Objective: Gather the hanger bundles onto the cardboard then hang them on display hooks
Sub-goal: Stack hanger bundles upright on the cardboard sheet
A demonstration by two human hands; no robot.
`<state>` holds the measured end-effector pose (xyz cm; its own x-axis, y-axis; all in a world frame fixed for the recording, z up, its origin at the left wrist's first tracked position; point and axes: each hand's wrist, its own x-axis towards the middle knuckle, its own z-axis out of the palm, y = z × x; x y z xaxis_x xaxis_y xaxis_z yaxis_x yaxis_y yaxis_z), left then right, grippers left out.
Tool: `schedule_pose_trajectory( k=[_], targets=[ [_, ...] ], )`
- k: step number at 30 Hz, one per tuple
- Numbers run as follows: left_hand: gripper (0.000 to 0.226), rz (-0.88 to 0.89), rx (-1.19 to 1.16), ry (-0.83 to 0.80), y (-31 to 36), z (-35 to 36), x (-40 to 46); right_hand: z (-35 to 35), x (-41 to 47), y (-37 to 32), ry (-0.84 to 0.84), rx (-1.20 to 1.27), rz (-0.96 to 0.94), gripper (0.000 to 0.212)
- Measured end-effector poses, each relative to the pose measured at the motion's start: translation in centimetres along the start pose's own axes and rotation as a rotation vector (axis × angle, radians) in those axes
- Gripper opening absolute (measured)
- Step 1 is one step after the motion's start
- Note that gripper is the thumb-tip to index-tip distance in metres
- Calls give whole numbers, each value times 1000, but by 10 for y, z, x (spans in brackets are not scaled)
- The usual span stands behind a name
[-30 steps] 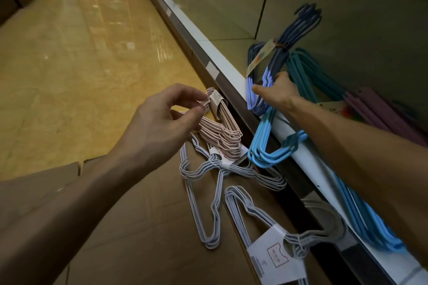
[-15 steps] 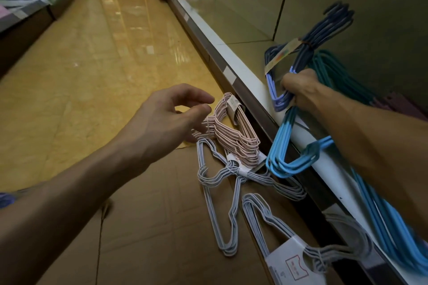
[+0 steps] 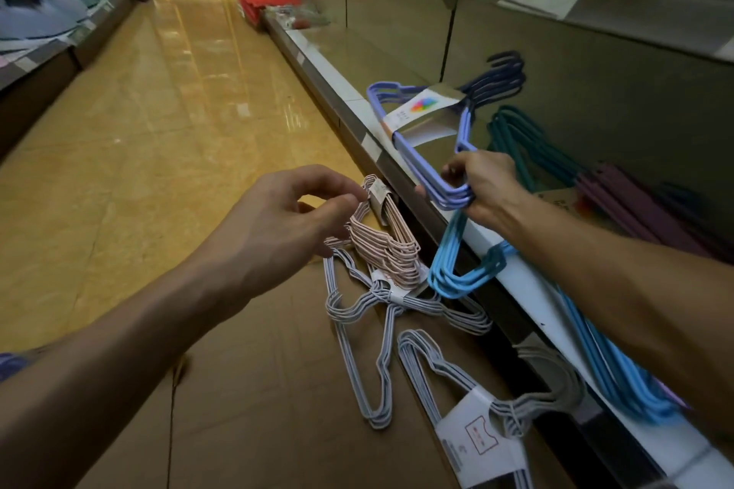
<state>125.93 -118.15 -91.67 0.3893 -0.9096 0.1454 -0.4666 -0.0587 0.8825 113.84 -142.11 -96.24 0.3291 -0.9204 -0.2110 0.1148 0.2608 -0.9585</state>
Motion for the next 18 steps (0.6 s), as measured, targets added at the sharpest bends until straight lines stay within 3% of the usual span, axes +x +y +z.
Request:
schedule_pose_trajectory(
  k=[9,18],
  targets=[
    [14,15,-59,133,20,-28,-51,19,-86,-11,-275,-51,5,9],
    [14,-87,-51,291,7,-83,-119,38,-183,13,-471,-186,33,22]
  ],
)
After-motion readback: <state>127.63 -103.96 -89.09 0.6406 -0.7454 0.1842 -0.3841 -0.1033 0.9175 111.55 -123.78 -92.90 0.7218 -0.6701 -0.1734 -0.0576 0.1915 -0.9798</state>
